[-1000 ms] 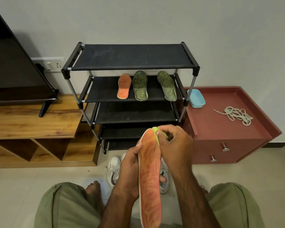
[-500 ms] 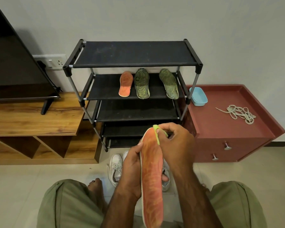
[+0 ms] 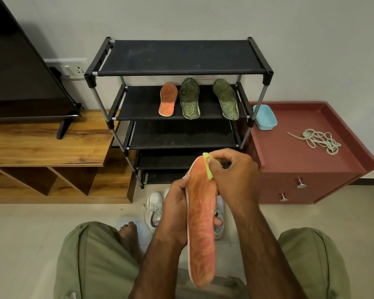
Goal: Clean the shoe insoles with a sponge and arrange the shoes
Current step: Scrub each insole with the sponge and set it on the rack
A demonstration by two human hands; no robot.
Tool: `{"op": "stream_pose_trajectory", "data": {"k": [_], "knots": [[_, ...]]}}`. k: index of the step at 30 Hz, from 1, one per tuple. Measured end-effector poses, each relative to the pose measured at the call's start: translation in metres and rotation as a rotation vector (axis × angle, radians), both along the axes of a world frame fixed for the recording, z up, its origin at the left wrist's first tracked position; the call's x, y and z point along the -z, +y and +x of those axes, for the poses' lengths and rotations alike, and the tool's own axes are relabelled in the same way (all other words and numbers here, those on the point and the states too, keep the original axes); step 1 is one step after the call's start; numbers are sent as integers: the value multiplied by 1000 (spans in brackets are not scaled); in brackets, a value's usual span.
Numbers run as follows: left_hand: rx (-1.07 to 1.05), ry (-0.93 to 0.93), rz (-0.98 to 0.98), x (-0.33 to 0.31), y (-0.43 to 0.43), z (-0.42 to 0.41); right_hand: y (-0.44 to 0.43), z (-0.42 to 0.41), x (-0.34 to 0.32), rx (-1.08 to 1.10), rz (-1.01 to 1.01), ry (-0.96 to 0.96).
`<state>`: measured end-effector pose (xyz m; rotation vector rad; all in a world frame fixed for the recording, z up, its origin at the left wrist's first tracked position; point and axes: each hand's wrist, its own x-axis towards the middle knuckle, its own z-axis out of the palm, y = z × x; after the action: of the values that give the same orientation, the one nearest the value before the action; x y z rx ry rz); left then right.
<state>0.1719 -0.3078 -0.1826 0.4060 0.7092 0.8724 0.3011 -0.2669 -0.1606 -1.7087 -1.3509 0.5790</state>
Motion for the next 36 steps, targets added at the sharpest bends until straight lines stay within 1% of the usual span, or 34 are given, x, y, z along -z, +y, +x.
{"op": "stream_pose_trajectory", "data": {"k": [3,4,6,7,10,11,14,15,16,18,21,23,26,28,31,33,35,36], "knots": [[-3,7,28,-2,-1,0,-2,-4,-2,-180,-57,3],[-7,16,33,-1,-1,0,-2,-5,-2,-156,-51,-7],[-1,44,24,-3,-2,0,-2,-4,-1,-33,2,-30],[8,42,19,-3,-1,0,-2,-3,1,-35,5,-23],[6,29,22,-7,-3,0,-4,-2,-3,-255,-86,7],[13,16,20,-8,-4,0,-4,-1,-5,-249,-68,27],[40,-17,3,-10,-3,-4,-3,7,-13,23,95,219],[42,-28,-4,-10,-2,-5,-3,11,-15,67,122,250],[37,-37,-4,-12,-2,-5,-3,13,-16,65,122,258],[17,-47,9,-11,-1,-5,-3,15,-17,-6,100,224],[-4,-2,11,-9,-1,-2,-2,10,-12,-135,55,19],[6,12,15,-5,1,-2,-4,4,-9,-172,30,-102],[21,-18,38,-3,1,-5,-5,-1,-9,-190,34,-187],[-1,2,23,-2,1,-6,-3,0,-8,-170,22,-209],[-14,9,-14,-2,0,-4,-3,2,-11,-101,-13,-193],[-15,11,-26,0,0,-3,-5,2,-12,-142,-61,-192],[-33,6,-27,1,-1,-1,-4,4,-13,-217,-138,-136],[-42,5,-27,-1,-1,-1,-4,4,-13,-207,-150,-112]]}}
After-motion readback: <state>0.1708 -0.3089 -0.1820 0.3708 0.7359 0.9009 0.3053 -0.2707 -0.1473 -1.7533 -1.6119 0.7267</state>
